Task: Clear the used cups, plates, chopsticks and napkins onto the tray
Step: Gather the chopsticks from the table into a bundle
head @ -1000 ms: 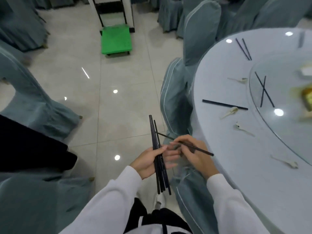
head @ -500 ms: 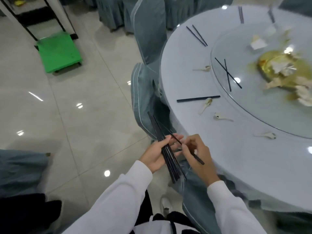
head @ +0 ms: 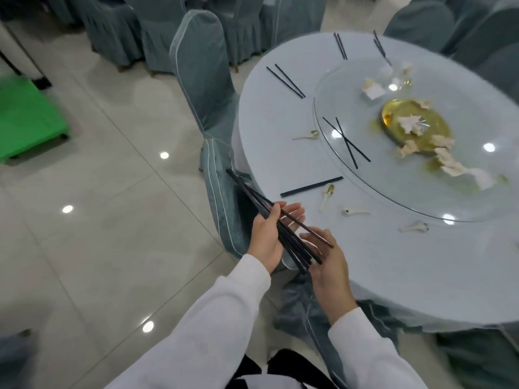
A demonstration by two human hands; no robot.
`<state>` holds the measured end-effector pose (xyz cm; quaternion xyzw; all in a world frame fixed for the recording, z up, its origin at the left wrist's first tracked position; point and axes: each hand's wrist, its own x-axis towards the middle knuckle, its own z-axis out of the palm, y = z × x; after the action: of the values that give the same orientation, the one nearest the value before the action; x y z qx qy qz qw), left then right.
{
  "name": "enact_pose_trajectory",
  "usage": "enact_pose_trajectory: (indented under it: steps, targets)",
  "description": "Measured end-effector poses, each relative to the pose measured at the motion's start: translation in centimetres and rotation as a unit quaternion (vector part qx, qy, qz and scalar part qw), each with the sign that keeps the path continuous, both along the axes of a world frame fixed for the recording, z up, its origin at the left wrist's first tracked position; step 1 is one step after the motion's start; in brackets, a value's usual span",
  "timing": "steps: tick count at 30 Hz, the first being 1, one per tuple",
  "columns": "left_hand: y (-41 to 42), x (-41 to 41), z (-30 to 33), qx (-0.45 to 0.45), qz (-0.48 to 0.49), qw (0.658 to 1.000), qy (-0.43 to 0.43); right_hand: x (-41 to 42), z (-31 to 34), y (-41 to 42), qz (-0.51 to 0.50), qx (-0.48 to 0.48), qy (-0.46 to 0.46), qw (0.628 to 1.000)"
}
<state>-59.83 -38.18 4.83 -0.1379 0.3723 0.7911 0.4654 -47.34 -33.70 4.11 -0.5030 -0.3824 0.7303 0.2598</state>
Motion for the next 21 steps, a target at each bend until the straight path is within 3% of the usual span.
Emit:
enact_pose_trajectory:
  steps: [5, 13, 17, 21]
  targets:
    - [-0.1, -1.2, -0.1, 0.000, -0.003, 0.999, 0.050, -2.4, 0.4, 0.4, -0.092, -0.071, 0.044, 0.992]
    - [1.0, -3.2, -0.1, 0.001, -0.030, 1.000, -0.001, -6.6, -0.5, 0.2, -0.126, -0.118, -0.012, 0.985]
    - [2.5, -4.4, -0.9, -0.020, -0.032, 0.999, -0.012, -7.8, -1.2, 1.8, -0.108, -0.124, -0.019, 0.986]
    - [4.3, -6.7, -2.1, -0.039, -0.008, 0.999, -0.011, -9.7, -2.2, 4.0, -0.029, -0.123, -0.034, 0.991]
